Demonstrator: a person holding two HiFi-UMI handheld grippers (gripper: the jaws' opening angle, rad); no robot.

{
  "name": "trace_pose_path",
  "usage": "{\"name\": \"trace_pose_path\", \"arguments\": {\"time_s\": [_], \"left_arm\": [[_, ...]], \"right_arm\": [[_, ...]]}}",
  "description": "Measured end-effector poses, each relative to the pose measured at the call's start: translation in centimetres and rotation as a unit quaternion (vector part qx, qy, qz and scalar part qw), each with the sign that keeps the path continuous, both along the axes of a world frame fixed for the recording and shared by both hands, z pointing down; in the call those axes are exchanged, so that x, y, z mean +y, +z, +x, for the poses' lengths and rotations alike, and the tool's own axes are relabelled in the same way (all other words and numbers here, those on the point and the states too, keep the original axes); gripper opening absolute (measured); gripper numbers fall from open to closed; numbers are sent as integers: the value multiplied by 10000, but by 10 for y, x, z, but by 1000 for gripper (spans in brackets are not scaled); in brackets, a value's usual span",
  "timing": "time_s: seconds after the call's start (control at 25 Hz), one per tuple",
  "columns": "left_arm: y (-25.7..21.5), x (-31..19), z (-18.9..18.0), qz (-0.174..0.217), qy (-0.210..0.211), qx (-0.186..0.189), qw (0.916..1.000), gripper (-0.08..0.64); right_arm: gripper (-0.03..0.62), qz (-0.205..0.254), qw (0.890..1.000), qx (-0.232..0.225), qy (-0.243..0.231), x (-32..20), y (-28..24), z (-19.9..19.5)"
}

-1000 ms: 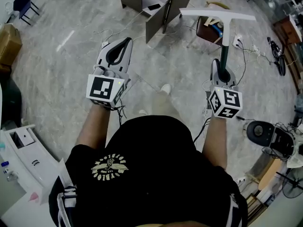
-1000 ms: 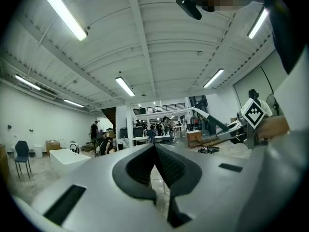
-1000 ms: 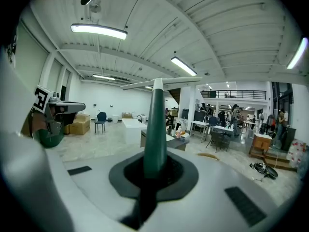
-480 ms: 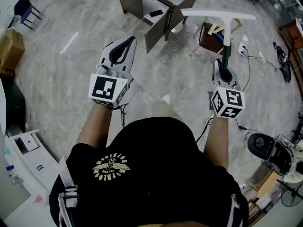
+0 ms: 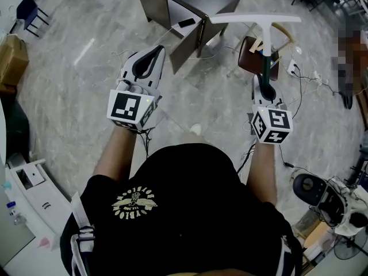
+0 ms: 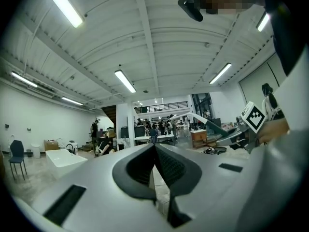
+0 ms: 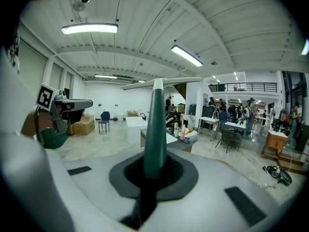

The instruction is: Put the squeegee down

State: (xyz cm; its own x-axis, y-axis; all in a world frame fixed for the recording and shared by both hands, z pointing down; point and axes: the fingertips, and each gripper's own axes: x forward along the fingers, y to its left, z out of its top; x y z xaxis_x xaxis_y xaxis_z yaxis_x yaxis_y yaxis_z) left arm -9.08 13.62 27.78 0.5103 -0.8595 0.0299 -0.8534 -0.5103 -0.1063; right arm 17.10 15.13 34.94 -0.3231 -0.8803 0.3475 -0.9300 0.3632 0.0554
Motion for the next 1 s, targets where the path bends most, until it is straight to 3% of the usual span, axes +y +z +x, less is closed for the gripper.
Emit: {"name": "trace_pose_path", "arguments": {"time_s": [0.4,0.56,1.0], "left_arm": [[-5,-49,41,307,-250,-208,9990,23],[-5,-51,52,584,-252,-485,9968,23],[13,-83,44,470,-268,-678,9962,23]], "right_arm": [[29,64,9997,-11,-225,-59,-1,33],[29,145,9996,-64,-228,-70,-3,37],[29,-9,9993,-120,-354,-105,12,19]]}}
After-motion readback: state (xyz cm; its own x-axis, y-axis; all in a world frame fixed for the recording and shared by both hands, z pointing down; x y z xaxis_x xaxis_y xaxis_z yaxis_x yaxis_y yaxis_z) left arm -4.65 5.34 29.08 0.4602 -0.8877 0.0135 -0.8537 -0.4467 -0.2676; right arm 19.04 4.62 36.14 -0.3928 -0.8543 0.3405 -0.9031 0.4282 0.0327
